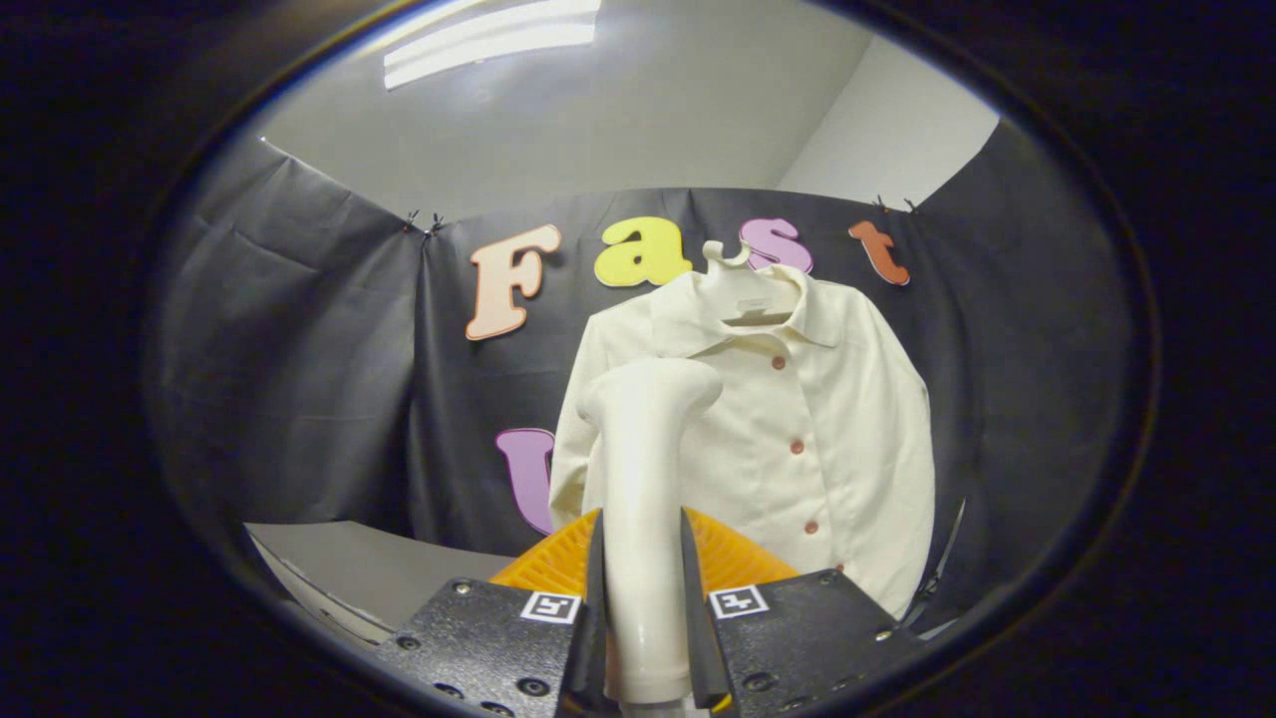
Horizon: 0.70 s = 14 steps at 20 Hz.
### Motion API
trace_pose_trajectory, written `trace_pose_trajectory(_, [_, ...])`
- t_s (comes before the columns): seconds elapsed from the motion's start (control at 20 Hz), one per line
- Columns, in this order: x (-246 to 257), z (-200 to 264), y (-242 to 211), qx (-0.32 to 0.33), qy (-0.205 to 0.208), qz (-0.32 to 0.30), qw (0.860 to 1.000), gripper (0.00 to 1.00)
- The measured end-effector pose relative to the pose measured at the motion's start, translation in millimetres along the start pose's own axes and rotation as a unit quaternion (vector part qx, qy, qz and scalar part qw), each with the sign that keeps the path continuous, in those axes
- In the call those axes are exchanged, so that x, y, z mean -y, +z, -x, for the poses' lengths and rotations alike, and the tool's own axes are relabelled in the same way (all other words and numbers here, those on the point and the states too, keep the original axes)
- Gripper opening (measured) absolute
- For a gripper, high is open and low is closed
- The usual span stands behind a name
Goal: Iron the clothes twice with a garment steamer, once on the left side and once on the right side.
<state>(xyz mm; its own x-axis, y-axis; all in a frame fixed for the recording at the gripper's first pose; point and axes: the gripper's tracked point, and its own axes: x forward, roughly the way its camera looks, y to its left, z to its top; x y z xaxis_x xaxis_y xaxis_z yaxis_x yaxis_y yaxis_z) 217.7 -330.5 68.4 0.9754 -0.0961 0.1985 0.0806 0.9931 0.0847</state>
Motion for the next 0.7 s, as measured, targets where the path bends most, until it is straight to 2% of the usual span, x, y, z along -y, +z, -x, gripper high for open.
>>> trace_pose_trajectory(0.35, [25.6,-43.0,-12.8,-0.002,-0.003,-0.037,0.999,0.33])
trace_pose_trajectory(0.7, [25.6,-47.9,-28.7,-0.012,0.006,-0.066,0.998,0.32])
